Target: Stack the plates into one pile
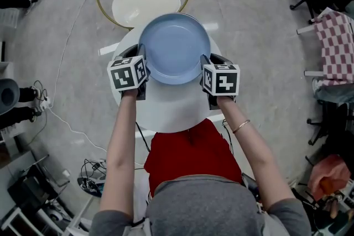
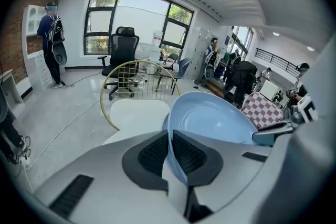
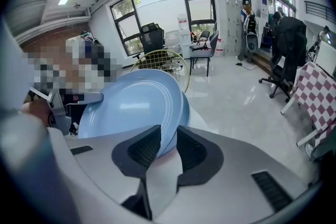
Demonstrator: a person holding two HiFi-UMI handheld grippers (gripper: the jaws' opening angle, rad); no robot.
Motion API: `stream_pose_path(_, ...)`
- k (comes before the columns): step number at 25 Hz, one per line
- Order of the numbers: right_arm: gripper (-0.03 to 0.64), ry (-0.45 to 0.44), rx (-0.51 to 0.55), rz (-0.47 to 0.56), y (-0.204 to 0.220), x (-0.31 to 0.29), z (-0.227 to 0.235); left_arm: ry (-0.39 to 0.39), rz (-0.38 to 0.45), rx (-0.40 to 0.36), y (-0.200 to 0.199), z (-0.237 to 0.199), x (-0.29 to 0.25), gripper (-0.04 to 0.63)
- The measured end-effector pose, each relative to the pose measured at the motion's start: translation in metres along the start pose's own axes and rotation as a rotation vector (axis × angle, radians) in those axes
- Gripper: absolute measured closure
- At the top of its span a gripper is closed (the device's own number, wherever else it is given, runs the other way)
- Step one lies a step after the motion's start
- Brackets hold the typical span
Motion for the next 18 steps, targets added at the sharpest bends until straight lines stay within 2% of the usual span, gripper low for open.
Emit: stream_pose_path(18, 0.508, 0.052, 0.003, -0.03, -0.014, -0.038, 0.031, 0.009, -0.02, -0.032, 0.0, 0.008, -0.045, 0.557)
Point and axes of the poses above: the fingertips, and each gripper's own axes: x backward along the fingers, z to its right, y out of its underside, the point moved 5 cm from there along x, backward along the fingers, and after that the axes turned 11 degrees about -y, right-handed, at the moved point
